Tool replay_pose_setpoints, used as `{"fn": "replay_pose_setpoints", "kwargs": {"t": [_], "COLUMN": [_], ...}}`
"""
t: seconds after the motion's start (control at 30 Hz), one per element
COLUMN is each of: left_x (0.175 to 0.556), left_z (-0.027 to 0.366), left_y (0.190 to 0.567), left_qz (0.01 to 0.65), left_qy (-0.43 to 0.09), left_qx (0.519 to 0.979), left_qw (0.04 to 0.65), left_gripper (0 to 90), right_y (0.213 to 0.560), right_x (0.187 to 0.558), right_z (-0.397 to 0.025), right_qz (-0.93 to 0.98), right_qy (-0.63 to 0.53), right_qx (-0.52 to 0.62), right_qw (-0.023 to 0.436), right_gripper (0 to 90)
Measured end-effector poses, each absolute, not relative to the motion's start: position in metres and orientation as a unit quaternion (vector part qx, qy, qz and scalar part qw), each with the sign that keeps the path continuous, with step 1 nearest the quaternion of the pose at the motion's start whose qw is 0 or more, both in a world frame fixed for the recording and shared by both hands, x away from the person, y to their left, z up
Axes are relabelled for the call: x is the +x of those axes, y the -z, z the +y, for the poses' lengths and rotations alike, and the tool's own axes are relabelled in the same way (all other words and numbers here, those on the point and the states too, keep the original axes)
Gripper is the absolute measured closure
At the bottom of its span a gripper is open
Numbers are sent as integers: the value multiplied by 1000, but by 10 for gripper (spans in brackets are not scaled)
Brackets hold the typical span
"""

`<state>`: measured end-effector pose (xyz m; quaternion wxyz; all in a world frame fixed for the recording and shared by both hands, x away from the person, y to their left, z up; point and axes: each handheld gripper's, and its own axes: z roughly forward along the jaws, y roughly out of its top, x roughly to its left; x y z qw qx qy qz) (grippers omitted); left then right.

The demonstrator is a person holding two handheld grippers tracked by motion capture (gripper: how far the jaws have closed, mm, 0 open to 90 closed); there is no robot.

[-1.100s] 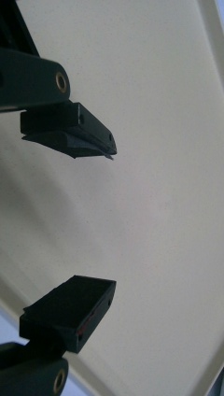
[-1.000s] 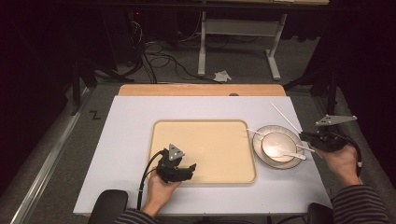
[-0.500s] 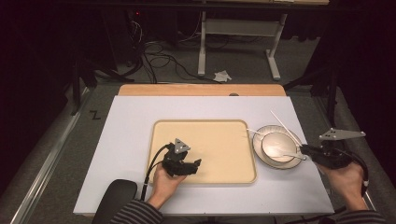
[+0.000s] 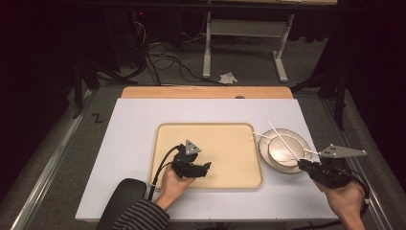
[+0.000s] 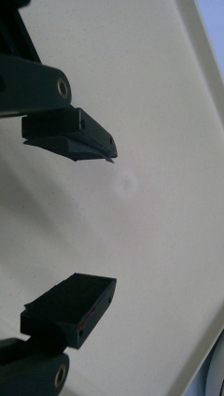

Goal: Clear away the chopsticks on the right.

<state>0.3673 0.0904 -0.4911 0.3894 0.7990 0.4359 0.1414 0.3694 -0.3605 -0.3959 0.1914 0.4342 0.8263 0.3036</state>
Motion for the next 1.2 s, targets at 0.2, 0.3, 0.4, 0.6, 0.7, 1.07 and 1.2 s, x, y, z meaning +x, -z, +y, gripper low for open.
{"fn": "replay_pose_setpoints", "kwargs": {"t": [0.2,0.3,0.4,0.6,0.7,1.07,1.2], "left_x": [373,376,377,377,377,373,372], "left_z": [87,82,79,77,78,81,83], "left_y": [490,492,492,492,491,488,487], "left_qz": [432,425,420,416,416,417,419], "left_qy": [-141,-137,-135,-136,-140,-152,-155], "left_qx": [800,807,810,812,812,809,807], "left_qw": [393,387,385,386,385,385,386], "left_gripper": [321,321,321,319,319,319,319], "right_y": [397,398,400,405,407,420,426], "right_x": [352,345,342,329,324,336,345], "right_z": [-345,-338,-334,-328,-321,-279,-266], "right_qz": [826,825,822,815,816,833,836], "right_qy": [-310,-312,-314,-335,-339,-330,-324], "right_qx": [430,431,435,440,437,415,417], "right_qw": [192,191,190,175,167,157,147], "right_gripper": [861,860,860,860,860,860,860]}}
